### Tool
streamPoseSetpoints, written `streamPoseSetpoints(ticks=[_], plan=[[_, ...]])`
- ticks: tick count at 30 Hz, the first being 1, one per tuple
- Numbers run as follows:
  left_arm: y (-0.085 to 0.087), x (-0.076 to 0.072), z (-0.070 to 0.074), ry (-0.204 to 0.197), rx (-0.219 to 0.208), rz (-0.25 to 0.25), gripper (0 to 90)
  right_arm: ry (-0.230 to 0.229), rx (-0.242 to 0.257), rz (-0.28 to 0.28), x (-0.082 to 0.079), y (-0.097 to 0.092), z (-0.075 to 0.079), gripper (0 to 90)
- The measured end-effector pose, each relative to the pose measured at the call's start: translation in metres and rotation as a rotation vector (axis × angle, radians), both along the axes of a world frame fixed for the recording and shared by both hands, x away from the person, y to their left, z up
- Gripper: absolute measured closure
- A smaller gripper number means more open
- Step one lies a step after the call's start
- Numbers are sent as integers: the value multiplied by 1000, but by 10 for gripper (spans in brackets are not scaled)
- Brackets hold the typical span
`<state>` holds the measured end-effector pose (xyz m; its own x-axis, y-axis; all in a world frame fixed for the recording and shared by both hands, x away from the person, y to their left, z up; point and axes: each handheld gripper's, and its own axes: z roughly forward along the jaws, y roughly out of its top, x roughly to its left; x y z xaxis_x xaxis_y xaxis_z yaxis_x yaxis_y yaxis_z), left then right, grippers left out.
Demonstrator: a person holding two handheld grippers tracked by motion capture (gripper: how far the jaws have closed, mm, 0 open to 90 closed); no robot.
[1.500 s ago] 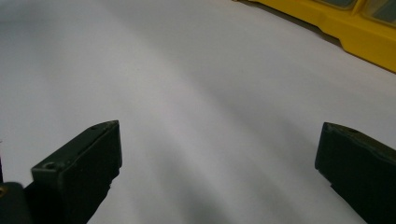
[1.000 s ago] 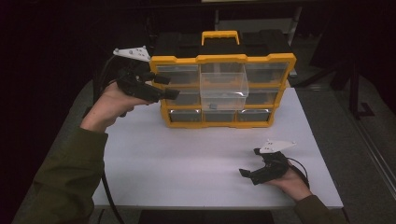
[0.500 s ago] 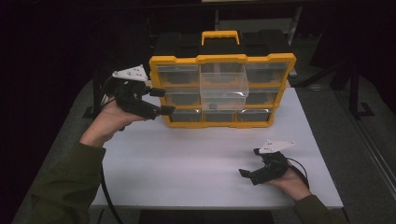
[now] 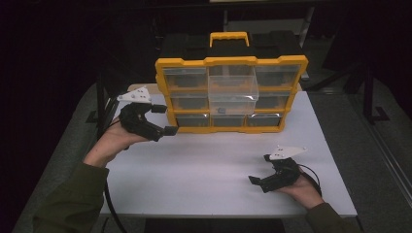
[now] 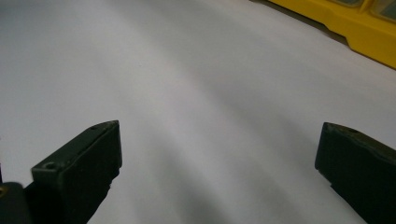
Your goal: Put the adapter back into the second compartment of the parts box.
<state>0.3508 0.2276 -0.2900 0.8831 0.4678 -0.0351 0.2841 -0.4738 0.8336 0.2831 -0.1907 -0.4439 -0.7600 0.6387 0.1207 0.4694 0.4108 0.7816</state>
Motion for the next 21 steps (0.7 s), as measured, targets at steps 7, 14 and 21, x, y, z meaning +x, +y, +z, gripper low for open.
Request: streamPoseSetpoints(ticks=[7,14,21], plan=[[6,-6,-23,-2,9,11,14,-2,-4,1,0,0,0,2],[11,-15,-46,-4,19,23,0,-1,-4,-1,0,0,0,2],[16,-23,-70,4,19,36,0,-1,-5,1,0,0,0,2]])
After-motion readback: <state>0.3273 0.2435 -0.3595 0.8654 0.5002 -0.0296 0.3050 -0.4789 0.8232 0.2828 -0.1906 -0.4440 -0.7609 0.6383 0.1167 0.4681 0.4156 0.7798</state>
